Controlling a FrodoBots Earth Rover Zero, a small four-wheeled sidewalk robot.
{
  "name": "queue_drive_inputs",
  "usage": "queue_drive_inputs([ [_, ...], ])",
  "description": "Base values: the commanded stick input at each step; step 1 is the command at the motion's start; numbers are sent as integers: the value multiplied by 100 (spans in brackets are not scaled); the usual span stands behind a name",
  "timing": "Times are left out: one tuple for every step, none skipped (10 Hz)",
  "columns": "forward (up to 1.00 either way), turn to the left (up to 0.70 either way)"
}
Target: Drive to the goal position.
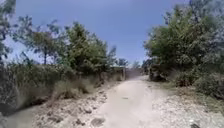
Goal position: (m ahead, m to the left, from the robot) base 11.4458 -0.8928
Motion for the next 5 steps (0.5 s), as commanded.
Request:
queue_drive_inputs([
  [30, 0],
  [30, 0],
  [30, 0],
  [30, 0],
  [30, 0],
])
